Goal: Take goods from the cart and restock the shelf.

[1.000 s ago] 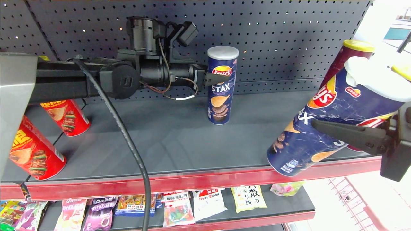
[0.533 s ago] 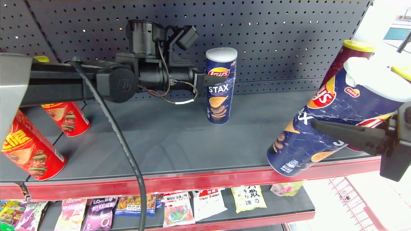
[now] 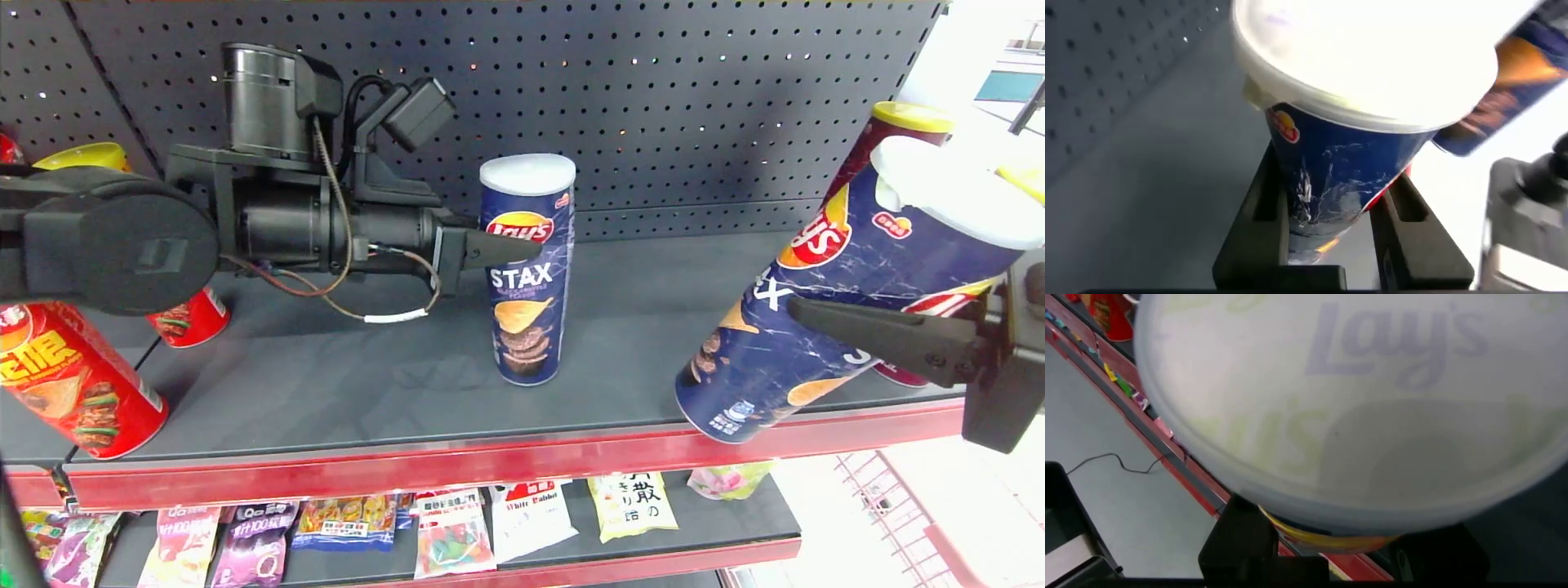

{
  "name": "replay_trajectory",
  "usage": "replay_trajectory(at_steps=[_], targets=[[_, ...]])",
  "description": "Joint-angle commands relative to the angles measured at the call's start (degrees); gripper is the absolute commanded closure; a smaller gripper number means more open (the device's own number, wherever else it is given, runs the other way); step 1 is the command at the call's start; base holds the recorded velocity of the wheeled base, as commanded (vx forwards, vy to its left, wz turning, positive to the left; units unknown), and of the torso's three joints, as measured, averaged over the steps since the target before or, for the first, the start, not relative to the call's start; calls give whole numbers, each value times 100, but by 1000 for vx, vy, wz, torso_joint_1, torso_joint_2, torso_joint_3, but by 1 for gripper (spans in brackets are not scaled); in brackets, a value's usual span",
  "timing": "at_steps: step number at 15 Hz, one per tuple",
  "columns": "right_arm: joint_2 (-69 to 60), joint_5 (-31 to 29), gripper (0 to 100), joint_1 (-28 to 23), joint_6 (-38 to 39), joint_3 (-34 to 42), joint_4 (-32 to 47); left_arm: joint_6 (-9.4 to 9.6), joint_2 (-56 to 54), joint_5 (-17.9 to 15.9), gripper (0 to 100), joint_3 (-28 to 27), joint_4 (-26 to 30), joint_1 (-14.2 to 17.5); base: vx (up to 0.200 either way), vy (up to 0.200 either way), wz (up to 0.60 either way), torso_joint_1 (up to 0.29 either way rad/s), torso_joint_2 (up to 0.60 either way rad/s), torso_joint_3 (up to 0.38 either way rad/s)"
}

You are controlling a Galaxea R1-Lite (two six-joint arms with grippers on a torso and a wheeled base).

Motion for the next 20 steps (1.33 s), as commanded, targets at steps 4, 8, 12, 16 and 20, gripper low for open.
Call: replay_trajectory(at_steps=[4, 8, 12, 16, 20], targets=[[153, 0, 100, 85, 1, -78, -3, 33, -951, 2, 100, 1012, -53, -72, 0, 0, 0, 0, 0, 0], [145, -9, 100, 94, 1, -69, -3, 24, -933, 90, 100, 1443, -712, -107, 0, 0, 0, 0, 0, 0], [145, -9, 100, 94, 1, -87, -3, 6, -969, 90, 100, 1478, -712, -160, 0, 0, 0, 0, 0, 0], [145, -18, 100, 94, 1, -113, -3, 24, -1074, 81, 100, 1689, -712, -160, 0, 0, 0, 0, 0, 0], [136, -18, 100, 94, 1, -113, -3, 41, -1039, 90, 100, 1742, -721, -168, 0, 0, 0, 0, 0, 0]])
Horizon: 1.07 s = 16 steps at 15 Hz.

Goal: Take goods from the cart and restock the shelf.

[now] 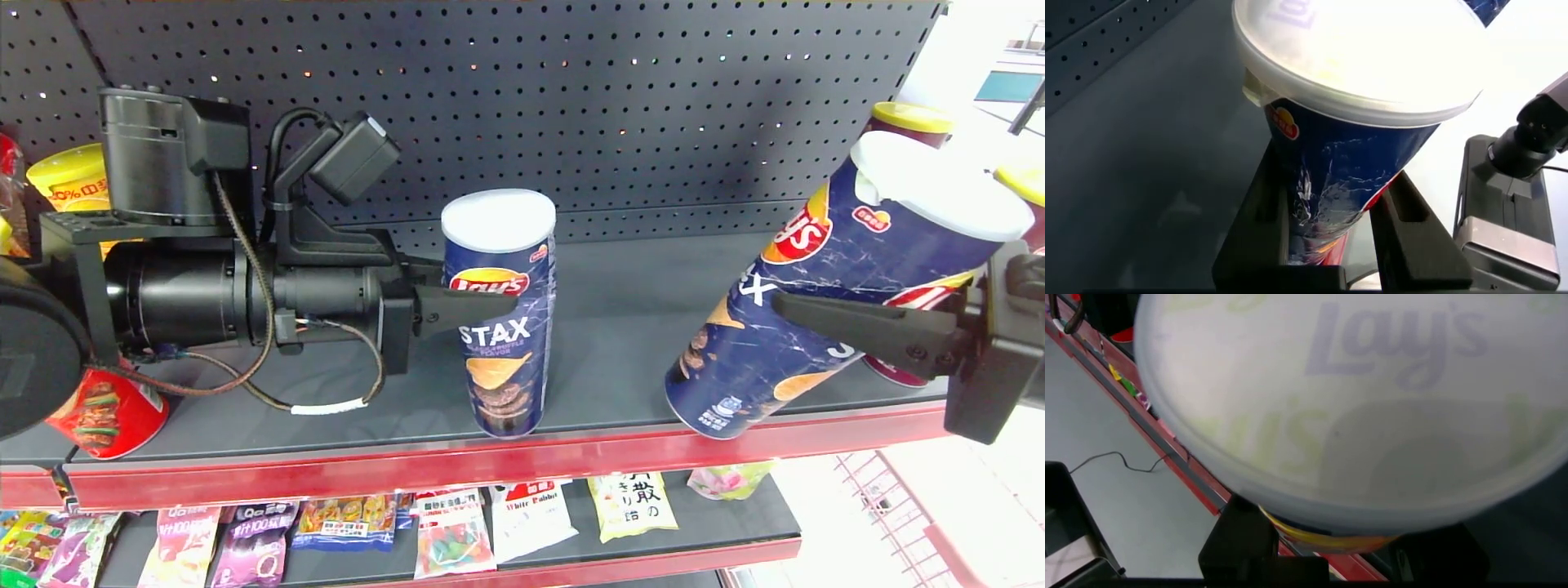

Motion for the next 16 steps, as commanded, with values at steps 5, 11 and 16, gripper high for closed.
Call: replay_trajectory(at_steps=[5, 11, 16], targets=[[7, 2, 100, 3, -1, 0, -1, 25, 43, -5, 0, 6, 18, -114, 0, 0, 0, 0, 0, 0], [112, 19, 100, 3, -1, -17, -10, -19, -115, 82, 0, 94, 27, -88, 0, 0, 0, 0, 0, 0], [710, 37, 100, 3, -1, -668, -1, -45, -976, 91, 0, 946, 27, 211, 0, 0, 0, 0, 0, 0]])
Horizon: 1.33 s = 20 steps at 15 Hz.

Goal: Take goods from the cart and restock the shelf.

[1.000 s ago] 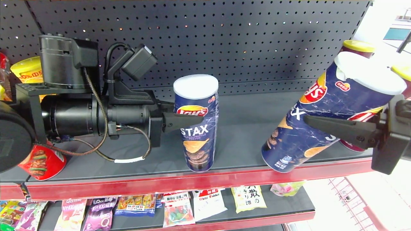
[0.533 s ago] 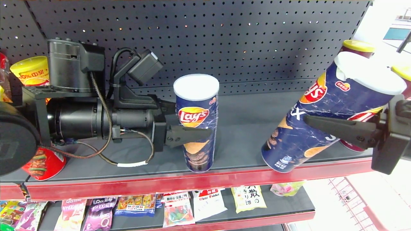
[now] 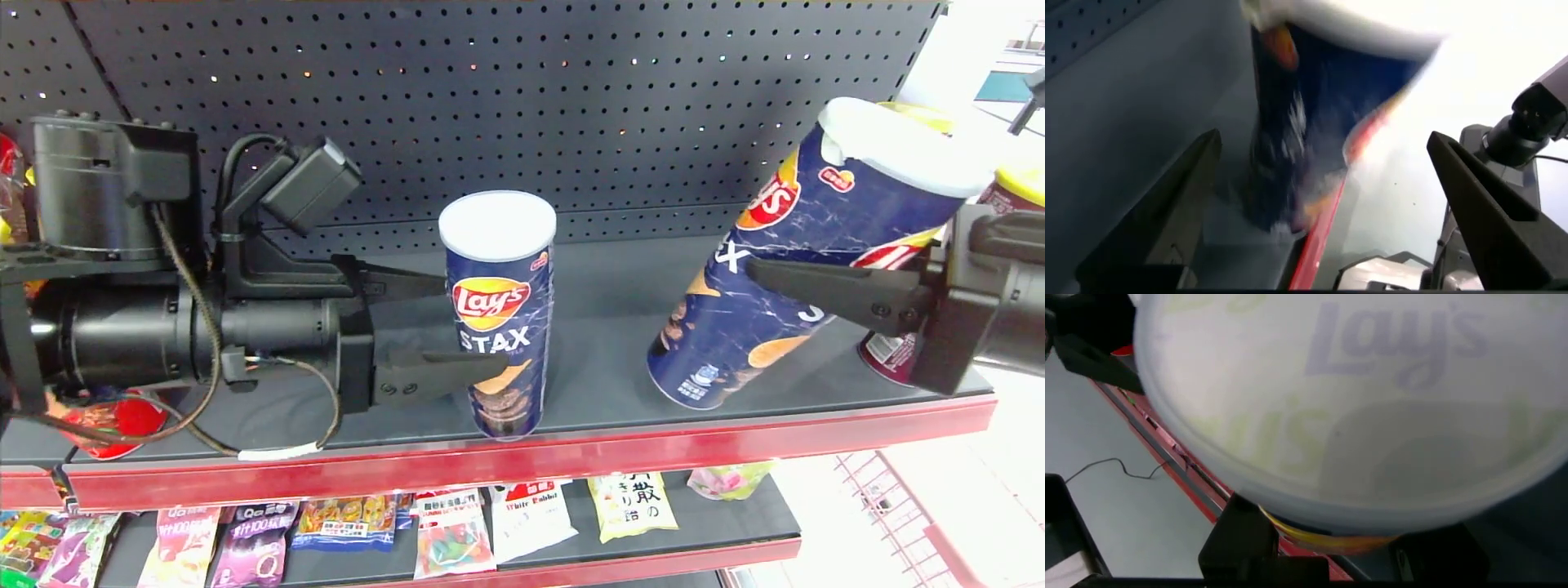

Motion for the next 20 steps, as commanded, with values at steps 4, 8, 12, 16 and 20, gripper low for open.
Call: replay_trajectory(at_steps=[4, 8, 12, 16, 20], targets=[[1054, 6, 100, -6, -1, -721, -8, -1, -1255, 153, 0, 1135, -4, 410, 0, 0, 0, 0, 0, 0], [1863, 15, 100, -15, -1, -1591, 0, -72, -2380, 337, 0, 2022, -4, 788, 0, 0, 0, 0, 0, 0], [2478, 15, 100, -41, -151, -2163, 9, -467, -3127, 733, 0, 2198, 14, 849, 0, 0, 0, 0, 0, 0], [3093, -3, 100, -41, -415, -2918, 18, -696, -3601, 1032, 0, 2453, 75, 849, 0, 0, 0, 0, 0, 0], [3462, -38, 100, -15, -415, -3314, 9, -704, -3672, 1111, 0, 2488, 75, 849, 0, 0, 0, 0, 0, 0]])
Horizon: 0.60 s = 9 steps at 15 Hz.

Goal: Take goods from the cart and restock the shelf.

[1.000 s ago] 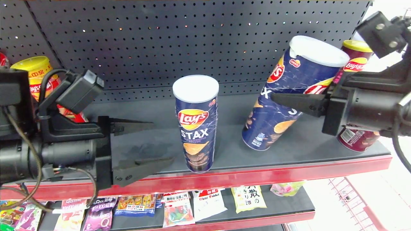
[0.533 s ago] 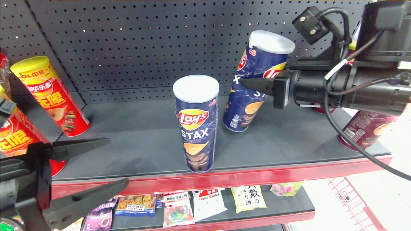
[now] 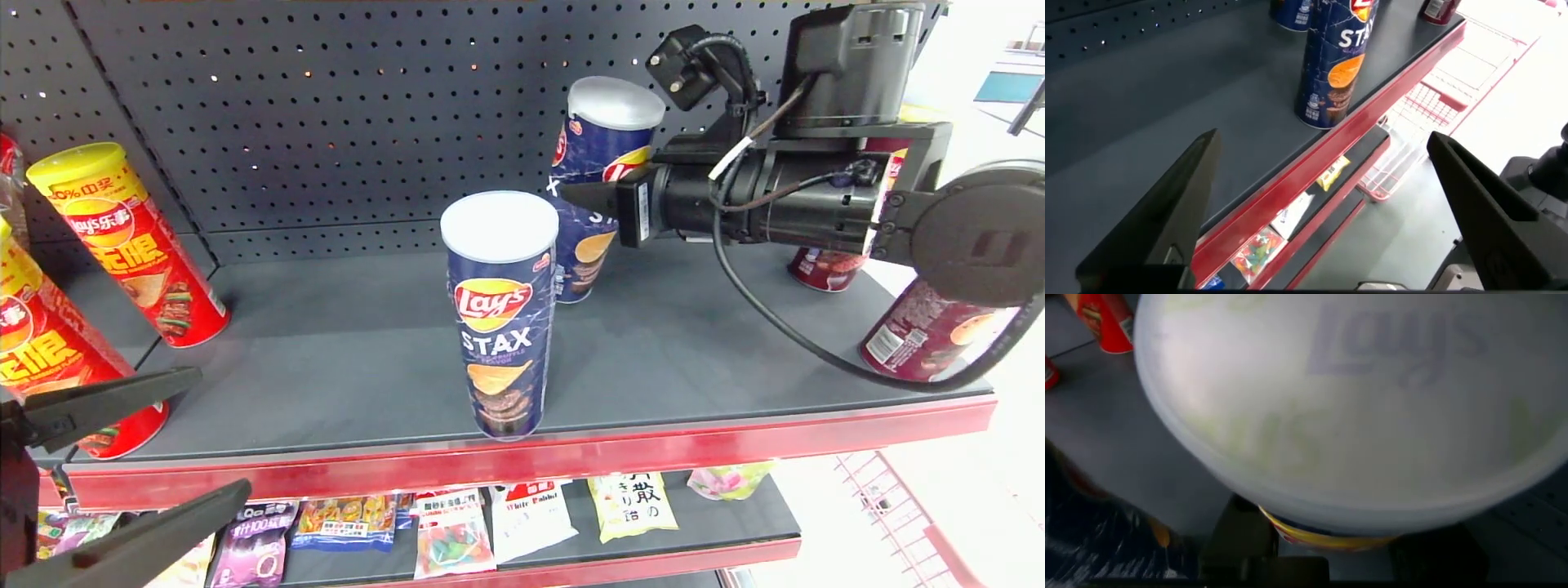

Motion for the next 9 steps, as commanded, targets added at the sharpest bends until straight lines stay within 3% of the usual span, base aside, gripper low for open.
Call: replay_trajectory(at_steps=[1, 6, 7, 9], targets=[[331, -28, 100, 10, 8, -267, -3, -1, -56, -6, 0, 14, -1, 1, 0, 0, 0, 0, 0, 0], [445, -203, 100, 80, 25, -355, 6, -19, -56, 135, 0, 31, -1, 27, 0, 0, 0, 0, 0, 0], [533, -203, 100, 124, 34, -355, 6, -124, -56, 196, 0, 23, -1, 27, 0, 0, 0, 0, 0, 0], [585, -212, 100, 124, 34, -364, -3, -133, -47, 196, 0, 14, -10, 27, 0, 0, 0, 0, 0, 0]])
